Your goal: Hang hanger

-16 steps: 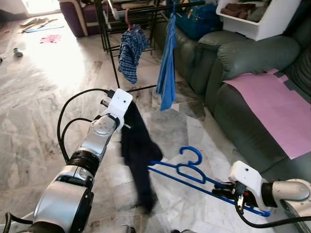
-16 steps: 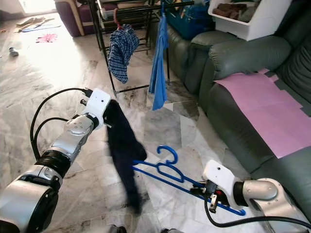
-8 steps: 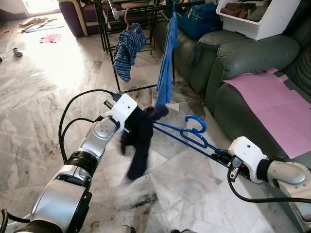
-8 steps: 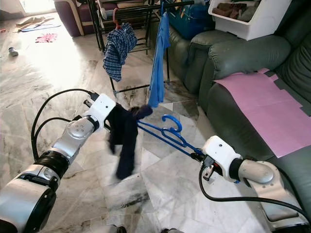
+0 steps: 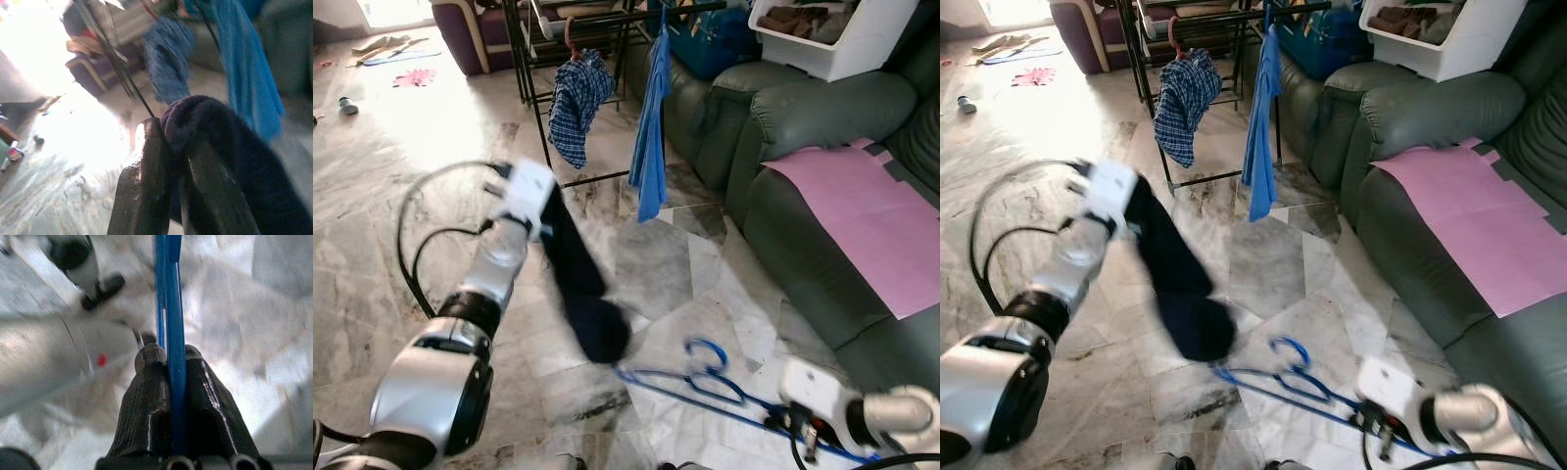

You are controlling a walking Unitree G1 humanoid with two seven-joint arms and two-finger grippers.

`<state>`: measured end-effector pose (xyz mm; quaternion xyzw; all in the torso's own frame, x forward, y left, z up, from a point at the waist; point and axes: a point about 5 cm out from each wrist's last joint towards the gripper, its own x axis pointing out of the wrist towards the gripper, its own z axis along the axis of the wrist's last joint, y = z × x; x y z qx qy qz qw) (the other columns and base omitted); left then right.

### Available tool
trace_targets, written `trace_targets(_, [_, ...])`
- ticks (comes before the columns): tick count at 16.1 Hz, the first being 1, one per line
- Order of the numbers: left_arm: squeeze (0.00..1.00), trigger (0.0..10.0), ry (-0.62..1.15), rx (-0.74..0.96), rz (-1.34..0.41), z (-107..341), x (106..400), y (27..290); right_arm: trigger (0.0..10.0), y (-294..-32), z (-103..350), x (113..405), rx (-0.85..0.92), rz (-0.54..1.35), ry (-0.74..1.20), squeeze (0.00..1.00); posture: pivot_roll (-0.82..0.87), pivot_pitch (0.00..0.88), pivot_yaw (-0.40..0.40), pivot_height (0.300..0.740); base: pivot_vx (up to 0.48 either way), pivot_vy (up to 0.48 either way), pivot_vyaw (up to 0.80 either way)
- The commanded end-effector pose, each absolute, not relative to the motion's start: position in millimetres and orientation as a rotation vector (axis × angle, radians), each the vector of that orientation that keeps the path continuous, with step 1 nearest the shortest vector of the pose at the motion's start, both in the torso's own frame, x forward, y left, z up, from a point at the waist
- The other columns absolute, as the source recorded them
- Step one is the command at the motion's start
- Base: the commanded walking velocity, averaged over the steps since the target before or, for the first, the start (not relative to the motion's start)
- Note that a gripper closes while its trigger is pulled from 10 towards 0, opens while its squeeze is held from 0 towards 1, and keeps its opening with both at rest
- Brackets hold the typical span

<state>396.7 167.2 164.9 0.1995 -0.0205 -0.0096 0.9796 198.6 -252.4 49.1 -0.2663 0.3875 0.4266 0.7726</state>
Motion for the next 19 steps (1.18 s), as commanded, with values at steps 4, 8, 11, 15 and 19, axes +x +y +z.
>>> trace_targets(4, [0.00,10.0,-0.111,0.369,-0.035,177.9,398.7,167.2,10.0,-279.3,63.1,226.5,-0.744,0.689,0.788,0.00,-0.08,0.078,-0.004,0.740,0.000,0.000,0.00])
trace_targets(8, [0.00,10.0,-0.014,0.542,-0.133,149.8,392.1,154.5,10.0,-264.2,122.6,284.8,-0.602,0.438,0.341,0.00,-0.08,0.078,-0.004,0.740,0.000,0.000,0.00])
trace_targets(11, [0.00,10.0,0.047,0.583,-0.130,137.5,390.0,149.0,10.0,-237.0,128.9,282.8,-0.558,0.593,0.282,0.00,-0.08,0.077,-0.002,0.740,0.000,0.000,0.00])
trace_targets(15, [0.00,10.0,0.081,0.591,-0.108,134.7,390.2,152.6,10.0,-231.2,124.7,268.0,-0.541,0.713,0.324,0.00,-0.08,0.079,0.002,0.740,0.000,0.000,0.00])
trace_targets(19, [0.00,10.0,0.129,0.578,-0.120,130.5,389.9,152.6,10.0,-228.7,127.1,258.7,-0.491,0.808,0.357,0.00,-0.08,0.079,0.005,0.740,0.000,0.000,0.00])
